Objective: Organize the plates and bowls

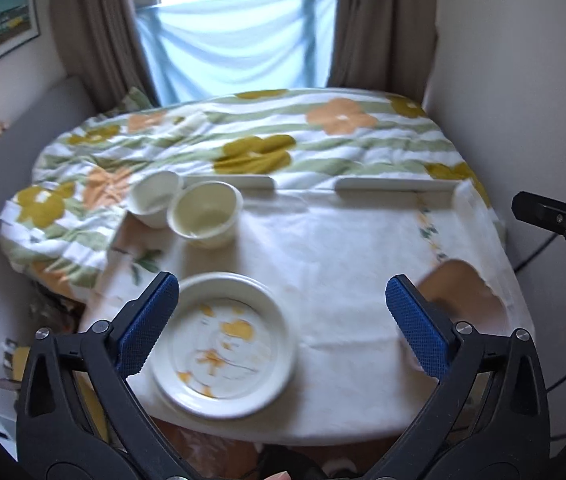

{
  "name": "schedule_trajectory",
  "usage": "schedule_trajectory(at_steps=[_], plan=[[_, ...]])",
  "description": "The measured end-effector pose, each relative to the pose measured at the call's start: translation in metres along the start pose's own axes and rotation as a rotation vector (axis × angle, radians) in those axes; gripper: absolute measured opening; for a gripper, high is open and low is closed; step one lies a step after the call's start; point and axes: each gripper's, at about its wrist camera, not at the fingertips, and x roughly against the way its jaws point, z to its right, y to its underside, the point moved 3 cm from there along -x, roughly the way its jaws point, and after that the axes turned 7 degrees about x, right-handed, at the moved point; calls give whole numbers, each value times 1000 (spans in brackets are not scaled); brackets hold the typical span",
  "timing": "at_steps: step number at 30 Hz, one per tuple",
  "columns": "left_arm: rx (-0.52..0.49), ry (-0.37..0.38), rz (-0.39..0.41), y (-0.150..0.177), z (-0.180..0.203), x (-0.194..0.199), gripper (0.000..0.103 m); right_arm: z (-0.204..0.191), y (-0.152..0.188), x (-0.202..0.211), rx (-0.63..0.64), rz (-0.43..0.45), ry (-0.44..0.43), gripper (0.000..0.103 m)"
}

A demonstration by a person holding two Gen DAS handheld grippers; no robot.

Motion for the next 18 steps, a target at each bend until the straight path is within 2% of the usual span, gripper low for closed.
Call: schedule_trajectory(at_steps=[3,7,12,18], plan=[[22,-32,-7,-13,-31,-9,103,-28,-22,-20,45,-20,-15,102],[75,-25,-14,-30,-73,-20,103,-67,-46,-50,92,-40,-58,102],[120,-23,-57,-56,-123,-54,103,-101,-76,-99,111,-95,-37,102],[228,38,-189,-76,-175,-127,102,-118,-99,-197,75,-239,-38,102]])
